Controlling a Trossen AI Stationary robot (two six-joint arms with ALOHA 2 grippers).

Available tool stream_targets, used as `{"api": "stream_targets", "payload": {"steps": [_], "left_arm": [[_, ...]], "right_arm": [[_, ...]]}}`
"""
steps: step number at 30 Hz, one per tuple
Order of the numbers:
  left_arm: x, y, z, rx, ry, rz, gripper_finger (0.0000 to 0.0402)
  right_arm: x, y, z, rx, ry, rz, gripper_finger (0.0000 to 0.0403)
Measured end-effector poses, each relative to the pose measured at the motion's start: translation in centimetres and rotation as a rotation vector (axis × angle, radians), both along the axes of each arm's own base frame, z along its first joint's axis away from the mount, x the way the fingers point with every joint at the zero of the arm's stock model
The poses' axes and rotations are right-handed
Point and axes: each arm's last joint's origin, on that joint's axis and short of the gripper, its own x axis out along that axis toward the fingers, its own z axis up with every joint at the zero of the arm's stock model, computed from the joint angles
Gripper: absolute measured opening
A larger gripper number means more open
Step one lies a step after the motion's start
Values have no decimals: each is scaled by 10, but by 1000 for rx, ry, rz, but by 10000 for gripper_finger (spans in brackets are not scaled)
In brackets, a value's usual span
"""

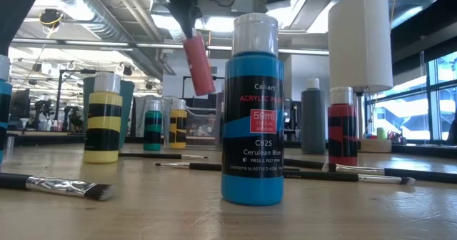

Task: Pick & Place Paint Supplies
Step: Put the pink paint bottle into the transparent bin

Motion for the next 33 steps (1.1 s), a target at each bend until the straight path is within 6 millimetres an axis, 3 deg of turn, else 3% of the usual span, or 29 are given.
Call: {"api": "stream_targets", "payload": {"steps": [15, 33], "left_arm": [[17, 20, -32, -62, 95, 26, 118], [16, 27, -35, -110, 78, 50, 118]], "right_arm": [[0, 0, -1, 37, 23, -9, 236], [0, 0, -2, 41, 28, -10, 236]]}}
